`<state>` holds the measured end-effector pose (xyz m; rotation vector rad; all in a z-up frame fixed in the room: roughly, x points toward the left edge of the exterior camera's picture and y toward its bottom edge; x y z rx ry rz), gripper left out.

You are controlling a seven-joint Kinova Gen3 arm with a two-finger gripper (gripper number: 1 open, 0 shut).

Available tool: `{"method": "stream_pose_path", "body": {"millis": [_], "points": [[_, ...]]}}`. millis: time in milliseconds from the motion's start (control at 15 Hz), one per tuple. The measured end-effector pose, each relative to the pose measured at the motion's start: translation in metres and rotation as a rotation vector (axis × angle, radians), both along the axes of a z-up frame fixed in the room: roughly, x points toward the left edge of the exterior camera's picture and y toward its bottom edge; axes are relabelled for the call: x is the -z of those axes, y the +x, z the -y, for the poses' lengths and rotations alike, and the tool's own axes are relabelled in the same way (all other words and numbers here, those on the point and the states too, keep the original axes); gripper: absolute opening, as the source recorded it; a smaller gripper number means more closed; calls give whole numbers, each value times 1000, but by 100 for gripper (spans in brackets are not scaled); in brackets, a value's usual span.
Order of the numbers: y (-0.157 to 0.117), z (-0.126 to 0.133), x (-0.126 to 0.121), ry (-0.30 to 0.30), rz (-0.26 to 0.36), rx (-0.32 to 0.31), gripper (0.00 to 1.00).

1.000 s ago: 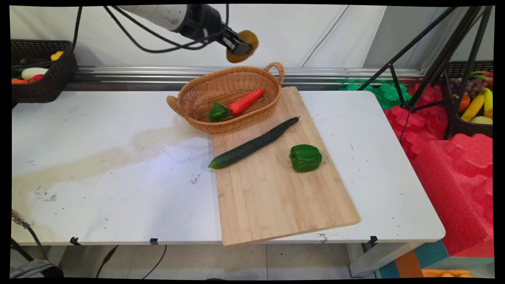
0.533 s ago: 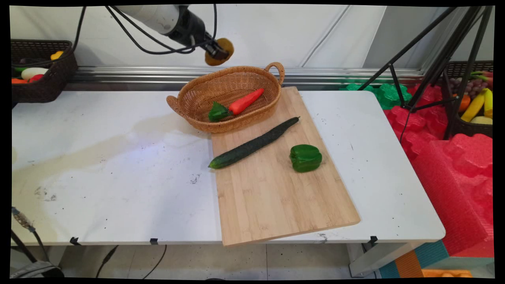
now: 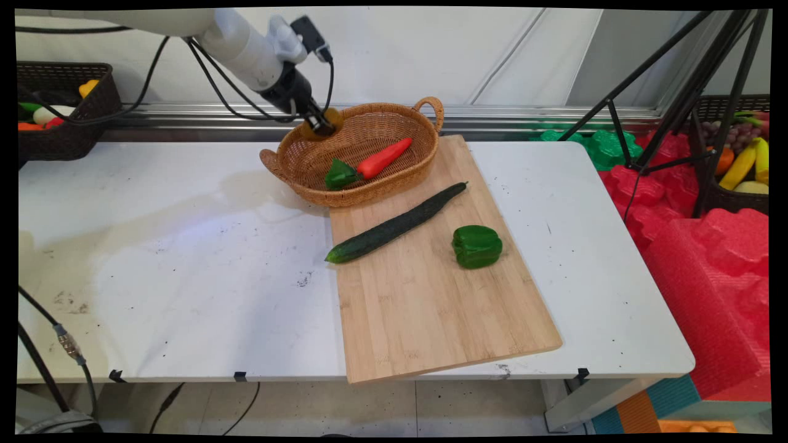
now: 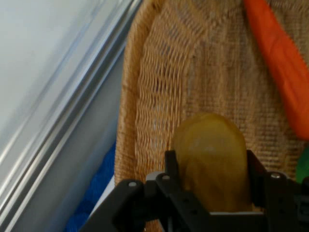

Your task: Place the picked object in the vegetable basket

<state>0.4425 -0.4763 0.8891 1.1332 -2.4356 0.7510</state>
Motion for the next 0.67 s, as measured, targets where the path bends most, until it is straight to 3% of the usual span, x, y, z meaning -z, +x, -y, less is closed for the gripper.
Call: {"method": "stream_pose_path", "body": {"millis": [400, 667], "points": [[13, 12, 37, 92, 46, 15, 0], [13, 16, 47, 108, 40, 27, 0]]}}
